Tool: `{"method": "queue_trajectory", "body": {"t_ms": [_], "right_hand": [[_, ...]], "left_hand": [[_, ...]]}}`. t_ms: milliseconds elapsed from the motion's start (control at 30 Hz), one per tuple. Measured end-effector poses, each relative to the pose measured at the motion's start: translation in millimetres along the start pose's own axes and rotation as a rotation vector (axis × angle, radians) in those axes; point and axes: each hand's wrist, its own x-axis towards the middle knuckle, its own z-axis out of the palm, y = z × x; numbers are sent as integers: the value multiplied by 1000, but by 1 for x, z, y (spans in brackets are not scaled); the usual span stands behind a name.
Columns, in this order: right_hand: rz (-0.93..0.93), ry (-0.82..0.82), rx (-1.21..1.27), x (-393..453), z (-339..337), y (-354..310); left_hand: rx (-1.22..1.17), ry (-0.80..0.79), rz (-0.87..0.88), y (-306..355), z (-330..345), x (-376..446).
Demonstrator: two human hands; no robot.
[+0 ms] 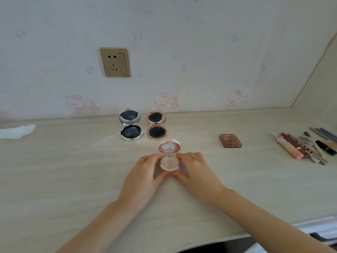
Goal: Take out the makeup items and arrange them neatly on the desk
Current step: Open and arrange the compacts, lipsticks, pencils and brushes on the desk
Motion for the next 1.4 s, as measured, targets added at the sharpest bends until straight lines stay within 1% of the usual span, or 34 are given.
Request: {"method": "queue_trajectory", "body": {"t_ms": [133,267,467,733,867,1000,1100,1200,1267,1333,1400], "right_hand": [[1,17,14,3,-3,6],[-4,26,7,5,-7,17],[39,22,3,19,-17,38],[38,40,3,46,-22,63],[23,-14,-45,66,-21,75],[36,-54,-19,83,-18,83],[51,-68,-4,89,-14,87],[70,-51,17,94,-10,88],[58,-30,16,97,-8,88],[49,-22,8,100,-8,89],[58,-31,6,104,-7,90]], "left_hand": [[33,-29,2,3,2,5],[58,-24,16,10,8,16],[130,42,81,22,24,39],[286,63,110,26,45,73],[365,99,163,24,48,91],[431,122,178,23,49,103],[491,109,182,22,47,108],[530,150,211,18,48,115],[498,130,197,15,51,119],[511,87,182,10,55,125],[521,79,185,6,57,130]]}}
